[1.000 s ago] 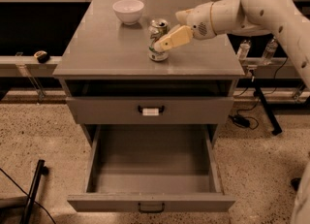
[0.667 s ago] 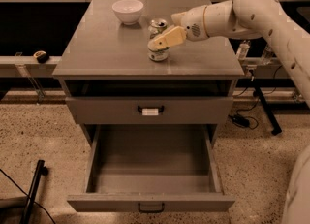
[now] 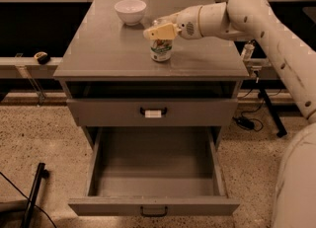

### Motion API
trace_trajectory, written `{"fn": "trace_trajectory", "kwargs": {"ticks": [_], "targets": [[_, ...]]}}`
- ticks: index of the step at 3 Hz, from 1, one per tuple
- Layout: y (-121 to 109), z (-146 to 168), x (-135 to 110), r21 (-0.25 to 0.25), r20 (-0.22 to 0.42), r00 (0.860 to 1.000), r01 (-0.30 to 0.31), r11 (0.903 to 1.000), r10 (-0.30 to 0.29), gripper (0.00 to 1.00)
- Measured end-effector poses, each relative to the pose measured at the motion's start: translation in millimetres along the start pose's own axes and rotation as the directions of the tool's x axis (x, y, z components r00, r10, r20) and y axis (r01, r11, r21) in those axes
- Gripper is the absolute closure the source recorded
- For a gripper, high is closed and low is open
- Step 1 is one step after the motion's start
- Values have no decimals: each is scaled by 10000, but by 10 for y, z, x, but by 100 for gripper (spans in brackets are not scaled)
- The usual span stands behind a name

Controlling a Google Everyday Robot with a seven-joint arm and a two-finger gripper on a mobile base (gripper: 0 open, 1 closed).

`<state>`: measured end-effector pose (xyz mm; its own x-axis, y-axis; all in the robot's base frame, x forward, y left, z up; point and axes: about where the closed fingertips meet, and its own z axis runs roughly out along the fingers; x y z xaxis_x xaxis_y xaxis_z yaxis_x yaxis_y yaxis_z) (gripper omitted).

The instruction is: Place 7up can into middle drawer

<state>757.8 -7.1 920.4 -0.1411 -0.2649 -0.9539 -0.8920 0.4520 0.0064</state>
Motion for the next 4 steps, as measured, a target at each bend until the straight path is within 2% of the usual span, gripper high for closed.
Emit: {"fn": "trace_trajectory", "kwargs": {"ticks": [1, 2, 3, 4], "targets": [[-28, 34, -12, -38, 295, 9994, -201, 9998, 202, 65], [29, -198, -91, -457, 1093, 9940, -7, 9990, 58, 88], [333, -741, -236, -644, 1659, 9810, 1122, 9916, -1003, 100], [735, -1302, -144, -553, 1654, 9742, 1646, 9848, -1535, 100]]}}
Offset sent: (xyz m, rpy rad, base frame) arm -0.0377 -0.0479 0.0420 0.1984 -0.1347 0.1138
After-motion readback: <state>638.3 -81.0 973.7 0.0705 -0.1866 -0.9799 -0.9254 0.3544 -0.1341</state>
